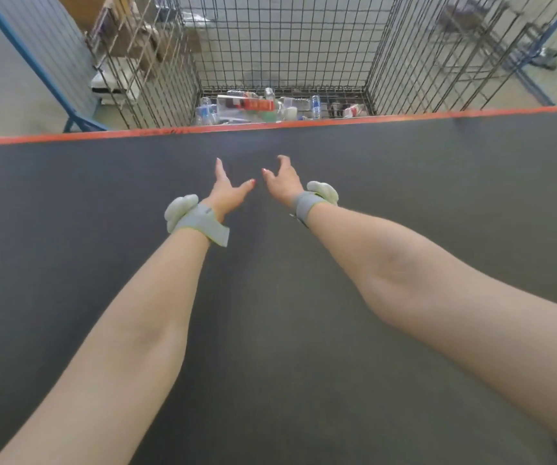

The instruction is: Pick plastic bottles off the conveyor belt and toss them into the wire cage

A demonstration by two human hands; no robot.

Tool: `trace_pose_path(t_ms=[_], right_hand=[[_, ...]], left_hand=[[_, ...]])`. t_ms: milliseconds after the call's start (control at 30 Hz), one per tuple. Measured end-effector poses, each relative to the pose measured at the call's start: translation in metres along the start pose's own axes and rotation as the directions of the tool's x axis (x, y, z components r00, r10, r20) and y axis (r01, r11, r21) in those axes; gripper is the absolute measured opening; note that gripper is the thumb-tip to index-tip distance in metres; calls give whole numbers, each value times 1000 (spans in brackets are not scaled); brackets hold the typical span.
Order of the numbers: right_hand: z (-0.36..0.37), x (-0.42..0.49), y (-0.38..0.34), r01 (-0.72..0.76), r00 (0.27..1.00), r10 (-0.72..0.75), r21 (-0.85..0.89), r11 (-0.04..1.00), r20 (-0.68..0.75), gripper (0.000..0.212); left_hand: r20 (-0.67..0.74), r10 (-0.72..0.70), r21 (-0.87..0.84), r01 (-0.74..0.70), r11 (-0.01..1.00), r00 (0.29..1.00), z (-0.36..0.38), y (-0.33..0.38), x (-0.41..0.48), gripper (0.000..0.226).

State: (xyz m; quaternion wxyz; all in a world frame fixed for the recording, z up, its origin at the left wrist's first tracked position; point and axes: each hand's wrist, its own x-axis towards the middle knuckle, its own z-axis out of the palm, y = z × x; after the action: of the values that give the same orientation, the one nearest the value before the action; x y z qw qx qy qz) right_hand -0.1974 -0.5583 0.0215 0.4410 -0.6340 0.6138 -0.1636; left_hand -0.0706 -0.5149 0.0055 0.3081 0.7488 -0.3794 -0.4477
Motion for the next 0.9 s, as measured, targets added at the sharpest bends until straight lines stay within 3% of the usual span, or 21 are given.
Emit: trace_pose_path(t_ms=[167, 300, 467, 567, 633, 733, 833, 900], right_hand=[[29, -88, 43, -104, 972, 148, -233, 967, 184, 71], [35, -153, 54, -46, 939, 198, -468, 882, 282, 76], [37, -222, 66, 21, 916, 217, -580, 814, 338, 76], [45, -261, 83, 54, 893, 210, -559, 827, 397, 78], [57, -286, 104, 78, 871, 216, -559, 826, 442, 82], [78, -318, 140, 135, 833, 284, -672, 728, 475, 90], [87, -339, 167, 108, 859, 341, -786, 609, 382, 98], [84, -342, 169, 16, 861, 381, -768, 640, 336, 98]], left_hand=[[-29, -222, 357, 217, 908, 975, -11, -83, -96, 90], [-101, -291, 583, 294, 757, 951, -26, -120, -174, 85], [-107, -286, 668, 282, 688, 952, -30, -164, -253, 83], [-150, -306, 680, 323, 658, 940, -25, -201, -293, 83], [-194, -322, 723, 357, 592, 926, -17, -227, -321, 79], [-238, -318, 783, 375, 496, 918, -8, -254, -353, 72], [-80, -364, 799, 278, 533, 928, -3, -264, -371, 71], [26, -342, 771, 199, 605, 939, 1, -261, -376, 71]])
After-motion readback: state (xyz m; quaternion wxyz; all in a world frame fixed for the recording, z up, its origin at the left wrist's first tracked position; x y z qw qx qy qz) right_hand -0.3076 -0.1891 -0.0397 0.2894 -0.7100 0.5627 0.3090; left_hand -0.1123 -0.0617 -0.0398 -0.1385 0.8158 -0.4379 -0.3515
